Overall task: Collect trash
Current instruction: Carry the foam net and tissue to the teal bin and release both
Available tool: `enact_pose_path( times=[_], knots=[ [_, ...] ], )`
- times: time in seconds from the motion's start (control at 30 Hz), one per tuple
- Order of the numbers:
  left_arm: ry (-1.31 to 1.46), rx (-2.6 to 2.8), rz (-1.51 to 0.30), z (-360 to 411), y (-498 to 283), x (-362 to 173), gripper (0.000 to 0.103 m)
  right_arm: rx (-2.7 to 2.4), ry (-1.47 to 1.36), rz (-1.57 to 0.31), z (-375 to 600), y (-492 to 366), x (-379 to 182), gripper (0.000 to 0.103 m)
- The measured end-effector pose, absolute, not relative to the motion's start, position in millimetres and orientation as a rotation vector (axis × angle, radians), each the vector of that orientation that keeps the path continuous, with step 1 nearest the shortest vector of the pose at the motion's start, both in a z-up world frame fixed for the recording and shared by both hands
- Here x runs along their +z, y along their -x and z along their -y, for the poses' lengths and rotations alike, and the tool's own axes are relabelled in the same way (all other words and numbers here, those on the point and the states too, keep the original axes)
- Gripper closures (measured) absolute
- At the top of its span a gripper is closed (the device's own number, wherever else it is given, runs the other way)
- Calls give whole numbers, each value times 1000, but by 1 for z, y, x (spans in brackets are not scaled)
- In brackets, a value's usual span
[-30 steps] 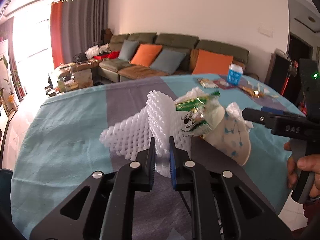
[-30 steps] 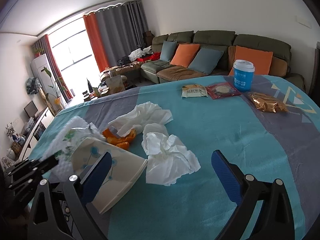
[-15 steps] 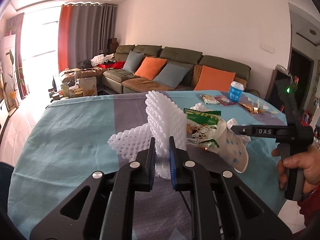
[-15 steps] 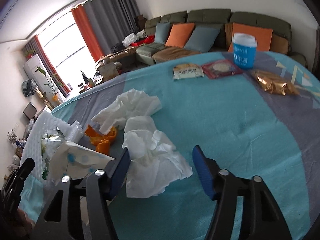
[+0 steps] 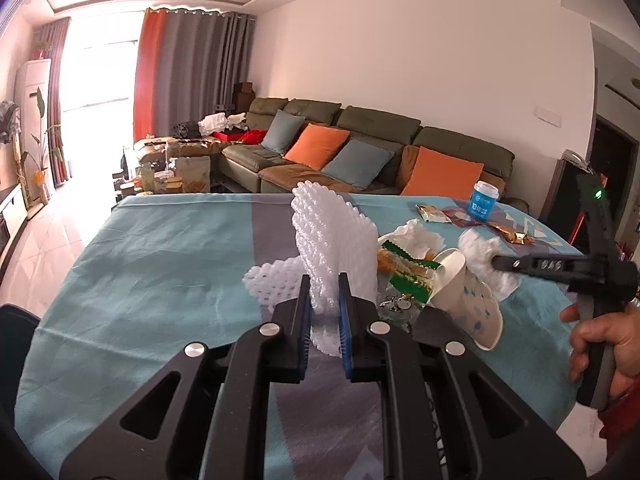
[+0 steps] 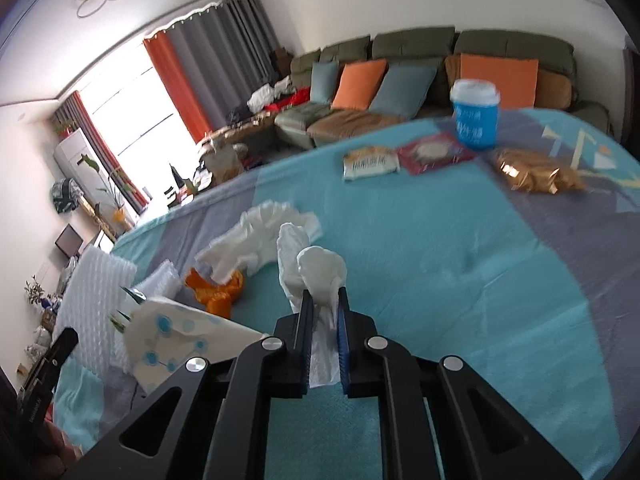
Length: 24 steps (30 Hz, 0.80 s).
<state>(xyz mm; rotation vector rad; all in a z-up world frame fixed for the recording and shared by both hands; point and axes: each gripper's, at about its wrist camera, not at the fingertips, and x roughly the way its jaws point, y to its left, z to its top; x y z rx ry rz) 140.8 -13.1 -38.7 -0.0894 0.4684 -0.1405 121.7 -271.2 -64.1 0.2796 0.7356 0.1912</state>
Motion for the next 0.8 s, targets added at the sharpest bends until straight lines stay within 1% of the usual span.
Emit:
enact_pose_path(
  times=[0.2, 0.4, 0.8],
  knots=[
    [104, -108, -422, -2, -123, -25, 91, 203, -263, -648, 266, -102, -33, 93],
    [115, -58, -370, -21, -98, -9, 91, 286, -211, -563, 236, -80, -1, 93],
    [126, 83, -279, -70, -41, 15, 91, 490, -123, -489, 157, -52, 30, 93]
  ],
)
